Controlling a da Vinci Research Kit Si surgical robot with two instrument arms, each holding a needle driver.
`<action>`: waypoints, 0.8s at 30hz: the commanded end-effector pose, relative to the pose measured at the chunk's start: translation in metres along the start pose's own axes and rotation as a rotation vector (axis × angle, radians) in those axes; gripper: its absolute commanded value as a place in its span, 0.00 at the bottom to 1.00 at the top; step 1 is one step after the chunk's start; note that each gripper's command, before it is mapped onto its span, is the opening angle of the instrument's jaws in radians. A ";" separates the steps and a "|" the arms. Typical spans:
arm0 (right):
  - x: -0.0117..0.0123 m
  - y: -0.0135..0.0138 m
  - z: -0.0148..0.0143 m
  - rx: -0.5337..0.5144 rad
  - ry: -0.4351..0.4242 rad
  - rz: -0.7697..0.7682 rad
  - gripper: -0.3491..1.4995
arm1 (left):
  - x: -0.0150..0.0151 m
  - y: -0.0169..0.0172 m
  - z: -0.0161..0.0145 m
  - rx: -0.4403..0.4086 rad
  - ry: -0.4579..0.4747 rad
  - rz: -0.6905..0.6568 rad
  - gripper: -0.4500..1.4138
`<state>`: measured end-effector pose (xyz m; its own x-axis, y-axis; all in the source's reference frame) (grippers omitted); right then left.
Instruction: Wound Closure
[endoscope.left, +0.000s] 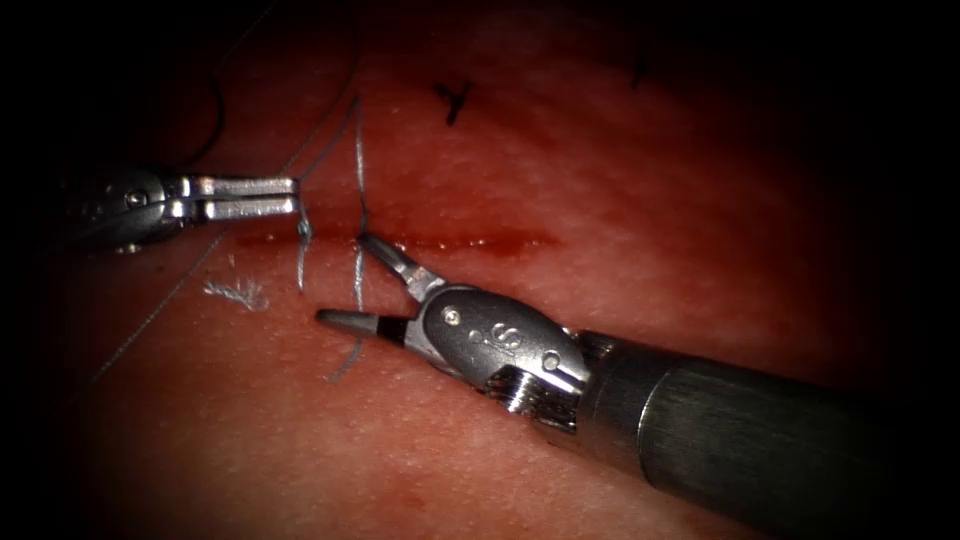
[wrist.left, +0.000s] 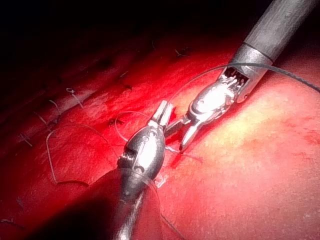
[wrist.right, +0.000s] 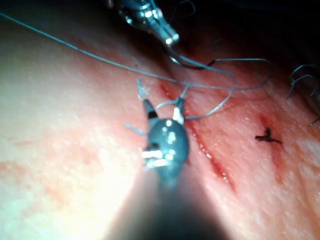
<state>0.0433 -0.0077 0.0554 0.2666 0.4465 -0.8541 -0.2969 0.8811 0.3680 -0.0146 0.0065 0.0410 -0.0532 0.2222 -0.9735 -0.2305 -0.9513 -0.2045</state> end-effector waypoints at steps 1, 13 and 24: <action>0.0004 0.0013 0.0022 0.007 0.016 -0.006 0.03 | -0.0003 0.0000 0.0007 -0.001 0.005 -0.011 0.00; 0.0006 0.0059 0.0056 0.010 0.230 0.038 0.00 | -0.0005 0.0024 0.0000 0.045 -0.012 -0.238 0.00; 0.0021 0.0073 0.0065 0.155 0.410 0.093 0.00 | -0.0032 0.0021 -0.0001 0.174 -0.167 -0.365 0.00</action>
<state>0.0467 0.0002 0.0586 -0.1493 0.4566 -0.8770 -0.1456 0.8672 0.4763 -0.0141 0.0034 0.0437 -0.0945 0.5897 -0.8021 -0.4291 -0.7511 -0.5017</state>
